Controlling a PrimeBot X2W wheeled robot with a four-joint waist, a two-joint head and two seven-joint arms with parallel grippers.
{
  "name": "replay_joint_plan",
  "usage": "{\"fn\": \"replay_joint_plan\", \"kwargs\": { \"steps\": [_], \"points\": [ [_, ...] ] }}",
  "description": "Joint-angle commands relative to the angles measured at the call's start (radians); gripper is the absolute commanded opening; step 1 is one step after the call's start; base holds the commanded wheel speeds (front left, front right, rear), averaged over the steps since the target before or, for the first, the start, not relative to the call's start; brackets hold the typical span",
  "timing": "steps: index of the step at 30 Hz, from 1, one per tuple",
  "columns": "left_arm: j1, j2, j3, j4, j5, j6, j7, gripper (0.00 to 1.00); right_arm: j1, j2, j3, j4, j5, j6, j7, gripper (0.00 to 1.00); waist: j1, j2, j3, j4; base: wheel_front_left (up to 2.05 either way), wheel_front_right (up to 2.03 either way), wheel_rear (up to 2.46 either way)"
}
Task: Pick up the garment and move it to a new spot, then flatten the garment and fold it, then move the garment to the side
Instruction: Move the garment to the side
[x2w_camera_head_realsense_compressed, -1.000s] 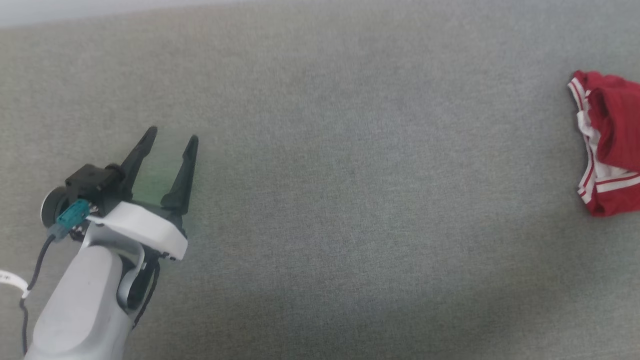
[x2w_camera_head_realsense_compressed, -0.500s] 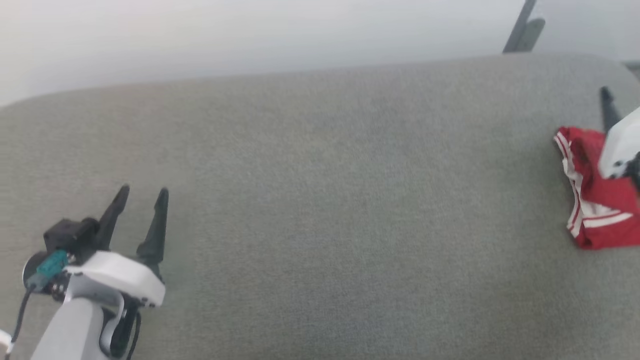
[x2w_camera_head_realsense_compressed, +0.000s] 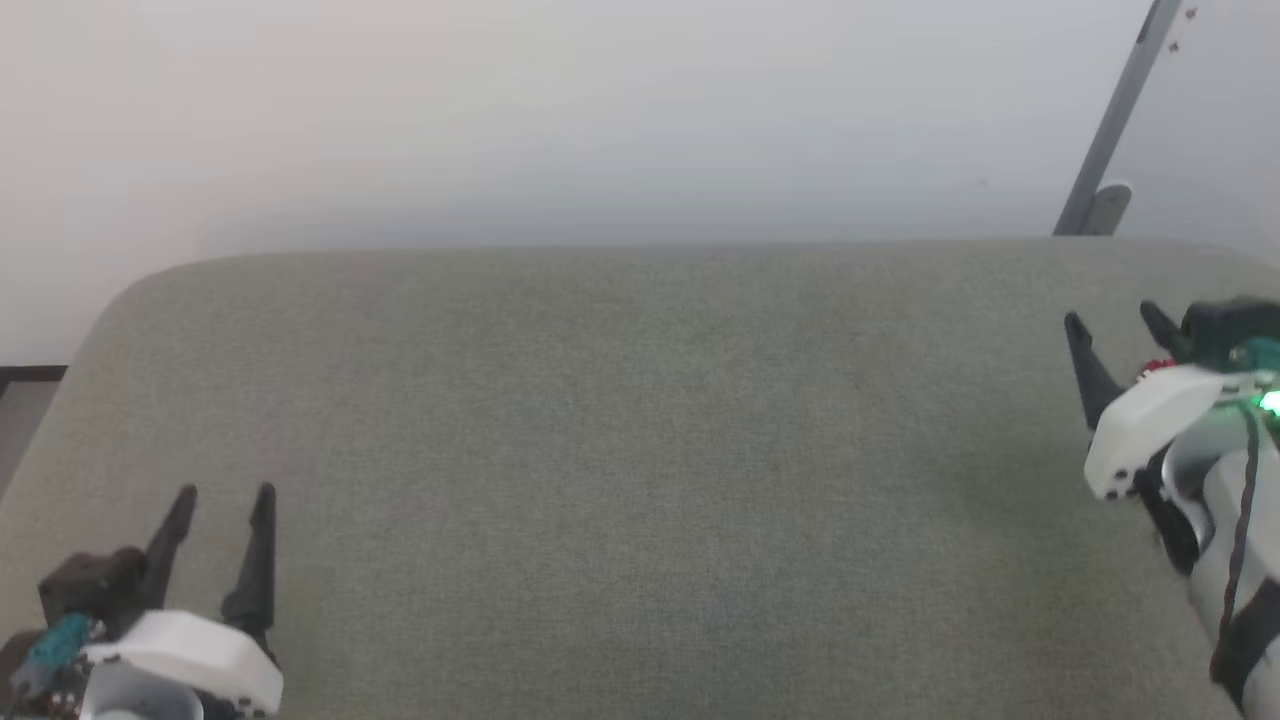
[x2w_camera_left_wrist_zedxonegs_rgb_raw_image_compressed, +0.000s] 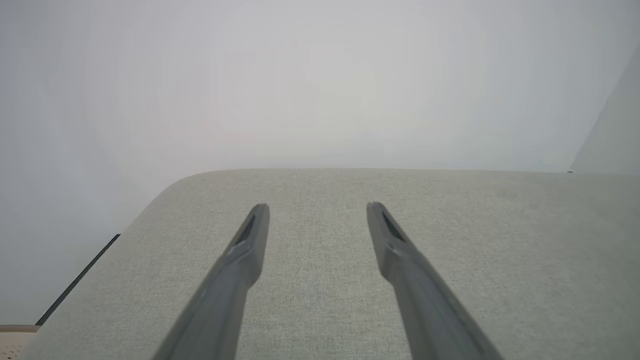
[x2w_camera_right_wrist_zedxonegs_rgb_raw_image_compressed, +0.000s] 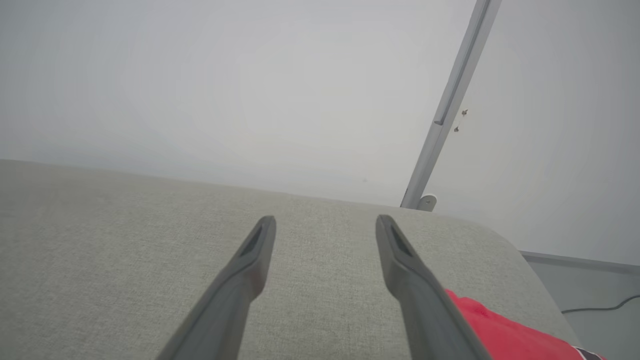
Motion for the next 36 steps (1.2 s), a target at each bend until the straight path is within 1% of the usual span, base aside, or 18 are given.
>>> {"fn": "replay_joint_plan", "kwargs": {
  "steps": [1,8,16,25,30,36],
  "points": [
    [0.014,-0.001,0.006,-0.002,0.008,-0.001,-0.004,1.0,0.023,-0.002,0.004,-0.012,0.007,0.0,-0.005,1.0,0.0,-0.0001,-0.01,0.01,0.0,0.0,0.0],
    [0.091,-0.004,0.044,-0.035,0.017,-0.001,-0.004,1.0,0.152,0.005,-0.023,-0.128,0.015,0.0,-0.011,1.0,0.0,-0.0001,-0.029,0.017,0.0,0.0,0.0],
    [0.148,-0.028,0.09,-0.052,0.035,-0.001,-0.004,1.0,0.319,0.038,-0.125,-0.311,-0.038,0.0,-0.011,1.0,0.0,-0.0001,-0.041,0.018,0.0,0.0,0.0],
    [0.187,-0.054,0.133,-0.088,0.054,-0.001,-0.004,1.0,0.511,0.123,-0.237,-0.513,-0.134,0.0,-0.011,1.0,0.0,-0.0001,-0.044,0.027,0.0,0.0,0.0],
    [0.204,-0.059,0.14,-0.103,0.059,-0.001,-0.004,1.0,0.588,0.163,-0.264,-0.58,-0.16,0.0,-0.011,1.0,0.0,-0.0001,-0.042,0.029,0.0,0.0,0.0],
    [0.213,-0.064,0.142,-0.112,0.051,-0.001,-0.004,1.0,0.639,0.19,-0.287,-0.626,-0.176,0.0,-0.011,1.0,0.0,-0.0001,-0.04,0.031,0.0,0.0,0.0]
  ]
}}
